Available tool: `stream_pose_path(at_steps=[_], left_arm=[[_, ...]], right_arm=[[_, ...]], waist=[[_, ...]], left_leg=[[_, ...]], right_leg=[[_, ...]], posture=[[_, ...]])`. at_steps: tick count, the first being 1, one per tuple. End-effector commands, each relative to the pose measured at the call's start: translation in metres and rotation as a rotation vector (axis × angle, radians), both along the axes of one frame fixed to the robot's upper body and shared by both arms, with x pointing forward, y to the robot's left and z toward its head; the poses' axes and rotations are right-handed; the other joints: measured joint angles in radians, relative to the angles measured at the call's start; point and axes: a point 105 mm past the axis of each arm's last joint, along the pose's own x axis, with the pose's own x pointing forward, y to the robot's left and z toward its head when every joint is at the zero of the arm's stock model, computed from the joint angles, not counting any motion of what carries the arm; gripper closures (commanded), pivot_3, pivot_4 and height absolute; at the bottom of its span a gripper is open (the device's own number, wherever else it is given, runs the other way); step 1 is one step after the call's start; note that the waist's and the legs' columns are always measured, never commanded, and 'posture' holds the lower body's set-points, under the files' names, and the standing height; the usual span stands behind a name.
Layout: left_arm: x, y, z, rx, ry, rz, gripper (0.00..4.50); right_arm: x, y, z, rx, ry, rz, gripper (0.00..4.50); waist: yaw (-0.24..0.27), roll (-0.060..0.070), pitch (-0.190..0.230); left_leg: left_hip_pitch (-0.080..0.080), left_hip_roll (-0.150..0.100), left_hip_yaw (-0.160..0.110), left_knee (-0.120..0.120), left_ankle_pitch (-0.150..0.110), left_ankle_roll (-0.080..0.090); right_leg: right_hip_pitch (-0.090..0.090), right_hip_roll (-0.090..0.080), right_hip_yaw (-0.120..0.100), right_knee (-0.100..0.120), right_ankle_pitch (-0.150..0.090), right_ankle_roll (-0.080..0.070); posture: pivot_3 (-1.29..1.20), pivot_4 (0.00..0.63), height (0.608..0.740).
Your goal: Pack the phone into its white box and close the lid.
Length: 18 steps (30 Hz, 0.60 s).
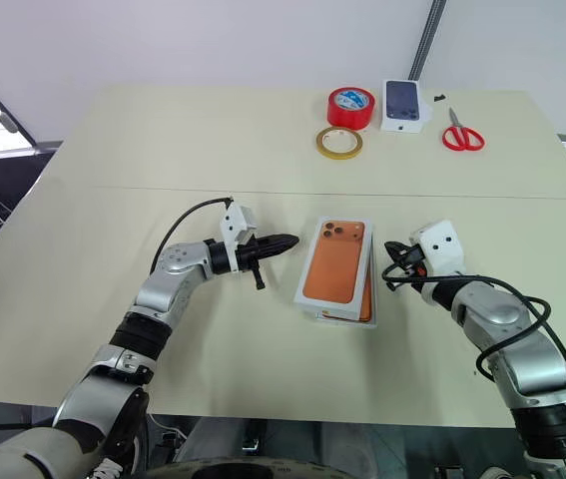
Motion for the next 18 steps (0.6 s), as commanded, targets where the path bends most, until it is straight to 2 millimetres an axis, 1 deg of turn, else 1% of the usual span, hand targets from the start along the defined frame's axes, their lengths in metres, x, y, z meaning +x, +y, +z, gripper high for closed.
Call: stream_pose_path(at_steps=[1,4,8,15,18], left_arm=[[-0.003,-0.015,-0.002,-0.003,0.021,-0.031,4.5],[-0.006,-0.026,-0.011,0.025,0.034,-0.053,4.5],[-0.006,-0.035,-0.003,-0.013,0.017,-0.066,4.5],[-0.009,-0.038,0.001,-0.012,0.005,-0.089,4.5],[-0.01,-0.038,0.003,-0.017,-0.013,-0.099,4.5]], right_arm=[[-0.001,0.011,0.007,-0.051,-0.06,0.054,4.43],[-0.001,0.014,0.003,-0.074,-0.063,0.057,4.43],[-0.002,0.02,0.007,-0.063,-0.075,0.075,4.43],[-0.007,0.02,0.004,-0.085,-0.069,0.086,4.43],[-0.013,0.02,0.003,-0.107,-0.067,0.102,4.43]], waist=[[0.001,0.0,0.0],[-0.002,0.0,0.0],[-0.006,0.0,0.0],[-0.003,0.0,0.0],[-0.003,0.0,0.0]], left_leg=[[0.0,0.0,0.0,0.0,0.0,0.0],[0.0,0.0,0.0,0.0,0.0,0.0],[0.0,0.0,0.0,0.0,0.0,-0.001],[0.0,0.0,0.0,0.0,0.001,-0.001],[0.0,0.0,0.0,0.0,0.001,-0.001]], right_leg=[[0.0,0.0,0.0,0.0,0.0,0.0],[0.0,0.0,0.0,0.0,0.0,0.0],[0.0,0.0,0.0,0.001,0.0,0.0],[0.0,0.0,0.0,0.001,0.0,0.0],[0.0,0.0,0.0,0.001,0.0,0.0]], posture=[[0.0,0.15,0.74],[0.0,0.15,0.74],[0.0,0.15,0.74],[0.0,0.15,0.74],[0.0,0.15,0.74]])
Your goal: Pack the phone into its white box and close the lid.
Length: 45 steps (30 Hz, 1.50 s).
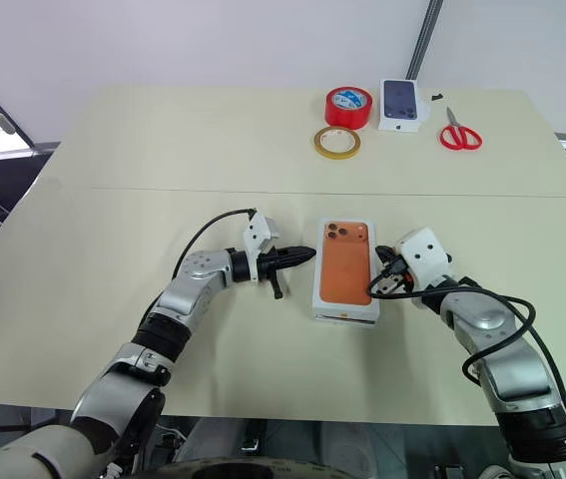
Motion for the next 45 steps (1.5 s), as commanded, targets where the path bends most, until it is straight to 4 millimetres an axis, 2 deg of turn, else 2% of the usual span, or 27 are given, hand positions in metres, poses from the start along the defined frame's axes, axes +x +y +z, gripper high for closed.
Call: stream_pose_path(at_steps=[1,6,12,17,20,23,26,28,31,33,34,36,37,40,42,45], left_arm=[[-0.003,-0.009,0.02,-0.033,-0.079,-0.042,4.5],[-0.011,-0.009,0.018,-0.026,-0.079,-0.062,4.5],[-0.014,0.003,0.005,0.006,-0.05,-0.042,4.5],[-0.007,0.012,0.0,0.044,-0.052,-0.002,4.5],[0.004,0.014,0.019,-0.031,-0.052,0.037,4.5],[0.013,0.005,0.054,-0.135,-0.071,0.038,4.5],[0.018,-0.011,0.079,-0.177,-0.107,-0.002,4.5],[0.022,-0.026,0.09,-0.202,-0.111,-0.034,4.5],[0.018,-0.05,0.079,-0.149,-0.109,-0.099,4.5],[0.013,-0.061,0.064,-0.103,-0.109,-0.141,4.5],[0.011,-0.065,0.055,-0.087,-0.087,-0.156,4.5],[0.009,-0.069,0.045,-0.075,-0.058,-0.169,4.5],[0.006,-0.069,0.029,-0.016,-0.04,-0.178,4.5],[0.001,-0.058,-0.008,0.135,-0.035,-0.197,4.5],[0.003,-0.053,-0.015,0.147,0.002,-0.179,4.5],[0.008,-0.045,-0.011,0.115,0.077,-0.156,4.5]], right_arm=[[-0.008,0.01,0.014,-0.021,-0.055,0.059,4.43],[-0.019,0.02,0.012,-0.037,-0.044,0.114,4.43],[-0.024,0.024,0.009,-0.049,-0.038,0.135,4.43],[-0.027,0.016,-0.008,-0.181,0.006,0.151,4.43],[-0.021,0.005,0.003,-0.161,-0.026,0.119,4.43],[-0.013,-0.004,0.032,-0.08,-0.111,0.099,4.43],[-0.014,-0.001,0.044,-0.037,-0.147,0.147,4.43],[-0.016,0.007,0.052,0.077,-0.144,0.185,4.43],[-0.034,0.038,0.054,0.204,-0.068,0.345,4.43],[-0.048,0.053,0.043,0.208,0.015,0.427,4.43],[-0.056,0.057,0.031,0.193,0.08,0.458,4.43],[-0.064,0.06,0.014,0.154,0.152,0.48,4.43],[-0.068,0.056,-0.004,0.063,0.196,0.485,4.43],[-0.072,0.042,-0.039,-0.135,0.249,0.463,4.43],[-0.072,0.041,-0.041,-0.169,0.227,0.468,4.43],[-0.063,0.046,-0.027,-0.071,0.193,0.423,4.43]], waist=[[0.0,0.0,0.0],[-0.001,0.0,0.0],[-0.001,0.0,0.0],[0.0,0.0,0.0],[0.0,0.0,0.0],[0.0,0.0,0.0],[0.001,-0.001,0.0],[0.003,-0.001,0.0],[0.001,-0.001,0.0],[0.001,-0.001,0.0],[-0.001,-0.001,0.001],[0.0,-0.001,0.001],[-0.001,-0.001,0.001],[-0.003,-0.002,0.0],[-0.003,-0.003,-0.002],[-0.003,-0.005,-0.002]], left_leg=[[0.0,0.0,0.0,0.0,0.0,0.0],[0.0,0.0,0.0,0.0,0.0,0.0],[0.001,0.0,0.0,0.0,0.0,0.0],[0.001,0.0,0.0,0.0,0.0,0.0],[0.001,0.0,0.0,0.0,0.0,0.0],[0.0,0.0,0.0,0.0,0.0,0.0],[0.0,0.0,0.0,0.001,0.0,0.0],[0.001,0.0,0.0,0.001,0.0,0.0],[0.001,0.0,0.0,0.001,0.0,0.0],[0.001,-0.001,0.0,0.001,0.0,0.0],[0.001,-0.001,0.0,0.001,0.0,0.0],[0.001,0.0,0.0,0.001,0.0,0.0],[0.001,0.0,0.0,0.001,0.0,0.0],[0.002,0.0,0.0,0.001,0.0,0.0],[0.006,0.0,0.0,0.001,0.0,0.0],[0.018,0.0,0.0,-0.001,-0.001,0.001]], right_leg=[[0.0,0.0,0.0,0.0,0.0,0.0],[0.0,0.0,0.0,0.0,0.0,0.0],[0.0,0.0,0.0,0.0,0.0,0.0],[0.0,0.0,0.0,0.0,0.0,0.0],[0.0,0.0,0.0,0.0,0.0,0.0],[0.0,0.0,0.0,0.0,0.0,0.0],[0.001,0.0,0.0,0.0,0.0,0.0],[0.001,0.001,0.0,0.0,0.0,0.0],[0.001,0.001,-0.001,0.0,0.0,0.0],[0.001,0.001,-0.001,0.0,0.0,0.0],[0.001,0.001,-0.001,0.0,0.0,0.0],[0.001,0.001,-0.001,0.0,0.0,0.0],[0.002,0.001,-0.001,0.0,0.0,0.0],[0.002,0.001,0.0,0.0,0.0,0.0],[0.006,0.002,0.0,0.0,0.0,0.0],[0.018,0.002,0.0,-0.002,-0.001,0.001]], posture=[[0.0,0.15,0.74],[0.0,0.15,0.74],[0.0,0.15,0.74],[0.0,0.15,0.74],[0.0,0.15,0.74],[0.0,0.15,0.74],[0.0,0.15,0.74],[0.0,0.15,0.74],[0.0,0.15,0.74],[0.0,0.15,0.74],[0.0,0.15,0.74],[0.0,0.15,0.74],[0.0,0.15,0.74],[0.0,0.15,0.74],[0.0,0.15,0.74],[0.0,0.15,0.74]])
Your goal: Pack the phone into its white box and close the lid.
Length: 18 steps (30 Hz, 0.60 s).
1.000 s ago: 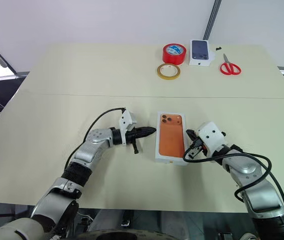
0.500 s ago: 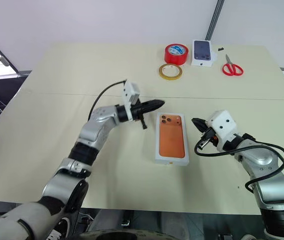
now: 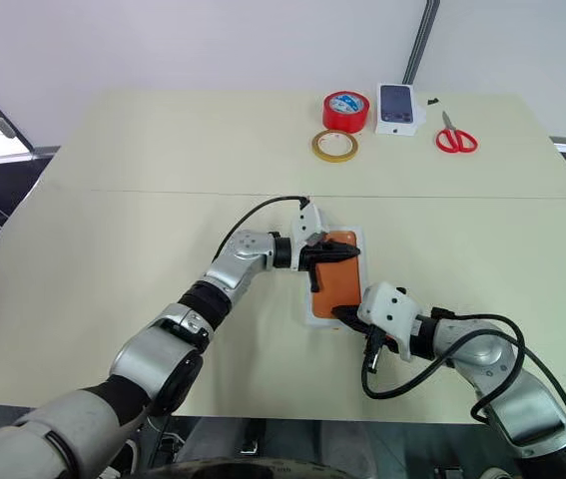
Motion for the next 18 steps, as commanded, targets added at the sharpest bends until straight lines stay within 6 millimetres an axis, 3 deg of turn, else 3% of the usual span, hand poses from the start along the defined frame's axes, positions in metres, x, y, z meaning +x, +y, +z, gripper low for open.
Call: stream_pose_path(at_steps=[1,2,4,6,8,12,14,18], left_arm=[[0.005,0.02,-0.016,0.023,0.107,0.043,4.5],[0.006,0.022,-0.013,0.013,0.087,0.047,4.5],[0.013,0.028,-0.005,-0.02,0.072,0.091,3.95],[0.015,0.044,0.01,-0.059,0.027,0.091,3.2],[0.016,0.066,0.026,-0.095,-0.018,0.102,2.22],[0.01,0.116,0.06,-0.122,-0.158,0.172,0.11],[0.004,0.137,0.072,-0.113,-0.213,0.218,0.0],[-0.011,0.184,0.057,-0.012,-0.213,0.317,0.0]], right_arm=[[0.013,-0.006,0.001,0.066,0.032,-0.119,4.43],[0.017,-0.006,0.005,0.093,0.023,-0.14,4.43],[0.021,-0.003,0.013,0.135,0.018,-0.149,4.5],[0.026,-0.006,0.03,0.233,0.024,-0.168,3.96],[0.031,-0.016,0.045,0.29,-0.01,-0.191,3.21],[0.037,-0.048,0.064,0.3,-0.069,-0.255,1.13],[0.036,-0.062,0.07,0.288,-0.076,-0.276,0.15],[0.031,-0.086,0.072,0.229,-0.084,-0.303,0.03]], waist=[[-0.003,-0.003,-0.001],[-0.006,-0.003,-0.001],[-0.005,-0.003,-0.001],[-0.003,-0.003,0.0],[-0.006,-0.003,0.0],[-0.001,-0.002,0.0],[0.006,-0.001,0.001],[0.003,0.001,0.0]], left_leg=[[0.001,0.0,0.0,0.0,0.0,0.0],[0.002,0.0,0.0,0.0,0.0,0.0],[0.0,0.001,0.0,0.0,0.0,0.0],[-0.001,0.001,0.0,0.0,0.0,0.0],[-0.004,0.001,0.0,0.0,0.0,0.0],[-0.016,0.001,0.0,0.0,0.001,-0.003],[-0.017,0.001,0.0,0.0,0.002,-0.003],[-0.016,0.0,0.0,0.0,0.001,-0.002]], right_leg=[[0.001,0.0,0.0,0.0,0.0,0.0],[0.001,0.0,0.0,0.0,0.0,0.0],[-0.001,0.0,0.001,0.001,0.0,0.0],[-0.002,-0.001,0.001,0.001,0.0,0.0],[-0.005,-0.001,0.001,0.001,0.0,0.0],[-0.018,-0.001,0.001,0.004,0.0,-0.001],[-0.018,-0.002,0.001,0.003,0.0,-0.001],[-0.016,-0.003,0.001,0.001,0.0,-0.001]], posture=[[0.0,0.15,0.74],[0.0,0.15,0.74],[0.0,0.15,0.74],[0.0,0.15,0.74],[0.0,0.15,0.74],[0.0,0.15,0.74],[0.0,0.15,0.74],[0.0,0.15,0.74]])
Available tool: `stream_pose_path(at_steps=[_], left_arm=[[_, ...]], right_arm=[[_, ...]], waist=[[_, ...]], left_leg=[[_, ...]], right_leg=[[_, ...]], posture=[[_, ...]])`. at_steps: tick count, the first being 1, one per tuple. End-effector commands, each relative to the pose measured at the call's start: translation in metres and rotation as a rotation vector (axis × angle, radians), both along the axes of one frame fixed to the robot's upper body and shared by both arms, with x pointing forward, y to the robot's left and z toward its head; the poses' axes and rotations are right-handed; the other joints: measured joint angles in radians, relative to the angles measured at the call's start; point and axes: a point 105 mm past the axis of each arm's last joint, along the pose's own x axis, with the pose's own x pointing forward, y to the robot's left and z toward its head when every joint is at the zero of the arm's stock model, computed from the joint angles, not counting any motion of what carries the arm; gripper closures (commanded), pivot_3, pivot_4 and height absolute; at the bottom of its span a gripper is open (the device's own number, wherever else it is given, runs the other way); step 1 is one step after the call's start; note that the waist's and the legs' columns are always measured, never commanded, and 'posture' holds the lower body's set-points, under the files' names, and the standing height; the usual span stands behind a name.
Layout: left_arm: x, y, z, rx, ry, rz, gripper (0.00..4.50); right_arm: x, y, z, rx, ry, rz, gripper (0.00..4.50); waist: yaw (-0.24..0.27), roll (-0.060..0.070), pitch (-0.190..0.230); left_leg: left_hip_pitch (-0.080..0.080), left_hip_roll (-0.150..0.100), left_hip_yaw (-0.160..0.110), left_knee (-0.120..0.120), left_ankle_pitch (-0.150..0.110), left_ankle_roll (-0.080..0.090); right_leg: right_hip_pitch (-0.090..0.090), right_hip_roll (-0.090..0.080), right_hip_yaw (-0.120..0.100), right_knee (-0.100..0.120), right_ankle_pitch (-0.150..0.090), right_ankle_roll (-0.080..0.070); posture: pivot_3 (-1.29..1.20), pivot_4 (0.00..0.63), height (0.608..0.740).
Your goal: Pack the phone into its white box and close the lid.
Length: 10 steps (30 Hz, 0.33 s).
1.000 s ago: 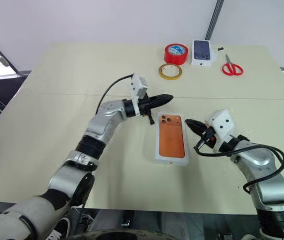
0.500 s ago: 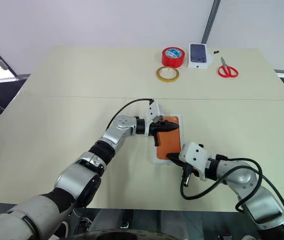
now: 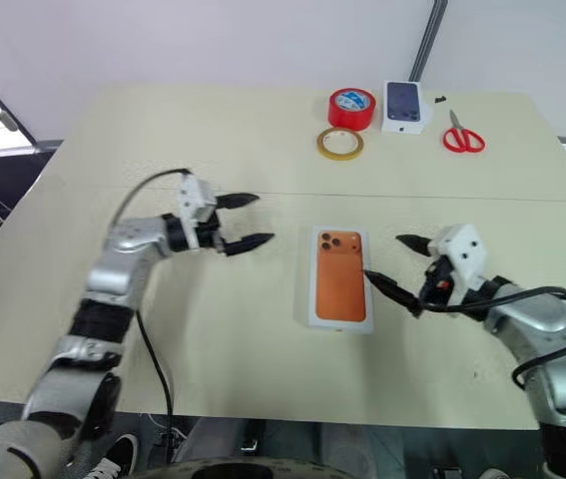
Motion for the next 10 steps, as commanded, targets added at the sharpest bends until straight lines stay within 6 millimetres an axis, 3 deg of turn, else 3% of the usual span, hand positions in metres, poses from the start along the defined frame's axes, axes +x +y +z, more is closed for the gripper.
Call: stream_pose_path(at_steps=[1,6,10], left_arm=[[-0.011,0.031,-0.008,0.002,0.034,0.083,0.0],[-0.027,0.075,-0.028,0.055,0.097,0.206,0.0],[-0.037,0.098,-0.035,0.091,0.102,0.269,0.0]], right_arm=[[-0.005,-0.017,0.005,-0.043,-0.028,-0.009,0.03],[-0.02,-0.037,-0.013,-0.135,0.031,0.023,0.03],[-0.014,-0.057,-0.012,-0.124,0.037,-0.019,0.03]], waist=[[-0.001,0.001,0.0],[-0.002,0.003,0.002],[-0.002,0.003,0.002]], left_leg=[[0.001,0.0,0.0,0.0,0.0,0.0],[0.001,0.0,0.0,0.0,0.0,0.001],[0.001,0.0,0.001,0.0,0.0,0.001]], right_leg=[[0.001,0.0,0.0,0.0,0.0,0.0],[0.0,0.0,0.0,0.001,0.0,0.0],[0.001,-0.001,0.0,0.0,0.0,0.0]], posture=[[0.0,0.15,0.74],[0.0,0.15,0.74],[0.0,0.15,0.74]])
